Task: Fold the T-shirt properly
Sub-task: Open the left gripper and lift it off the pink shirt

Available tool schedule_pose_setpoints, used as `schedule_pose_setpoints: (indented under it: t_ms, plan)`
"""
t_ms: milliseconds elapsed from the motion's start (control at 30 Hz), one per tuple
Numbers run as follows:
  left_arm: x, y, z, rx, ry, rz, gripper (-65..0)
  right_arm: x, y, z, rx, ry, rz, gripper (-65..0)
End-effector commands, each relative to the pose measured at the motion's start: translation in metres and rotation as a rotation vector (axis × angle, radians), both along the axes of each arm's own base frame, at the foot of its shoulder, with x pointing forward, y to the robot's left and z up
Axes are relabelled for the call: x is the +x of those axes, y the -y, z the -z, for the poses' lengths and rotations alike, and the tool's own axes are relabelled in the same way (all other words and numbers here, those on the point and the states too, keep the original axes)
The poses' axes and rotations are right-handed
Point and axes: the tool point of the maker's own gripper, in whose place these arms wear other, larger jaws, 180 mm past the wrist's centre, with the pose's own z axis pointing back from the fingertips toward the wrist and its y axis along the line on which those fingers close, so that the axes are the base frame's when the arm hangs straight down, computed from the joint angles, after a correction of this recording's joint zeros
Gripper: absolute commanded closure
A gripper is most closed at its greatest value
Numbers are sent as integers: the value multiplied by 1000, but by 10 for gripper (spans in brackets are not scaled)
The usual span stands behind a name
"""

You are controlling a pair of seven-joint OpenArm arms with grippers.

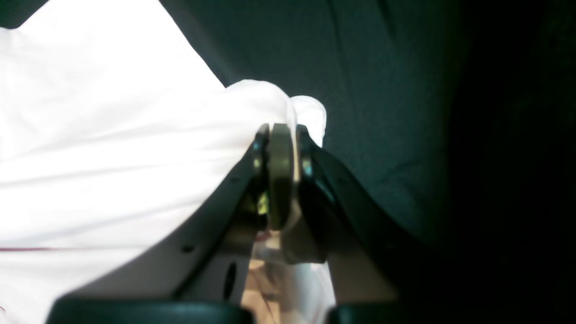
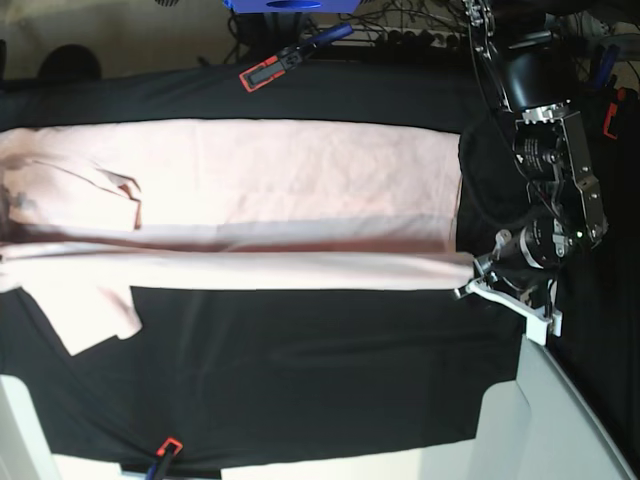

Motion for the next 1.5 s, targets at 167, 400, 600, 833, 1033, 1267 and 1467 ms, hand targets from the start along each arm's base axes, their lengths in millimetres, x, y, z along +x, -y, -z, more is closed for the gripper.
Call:
schedule_pose_setpoints:
  t_ms: [167,400,600,833,1033,1267,1467]
  plan:
    - [-6,-7,0,29,10,-6,0,-17,21,-3,-47,-9,26,0]
    - [-26,-7,20,27,-48,-7,0,-45,19,19,-10,-42,71,0]
    - [-35,11,35,31,-95,54,0,-55,16,28,5,-57,82,0]
    - [-47,11,60,10,-171,47,0,-66,15,35,4,-83,79,0]
    - [-50,4,67,62,-200,46,0,-71,15,39,9,-93,85,-3]
    - [-50,7,70,93,-212,51,-18,-78,15,43,8,-111,89,-155]
    - [-51,7,69,93,-210,52,-366,-87,15,47,4,-127,87,-328]
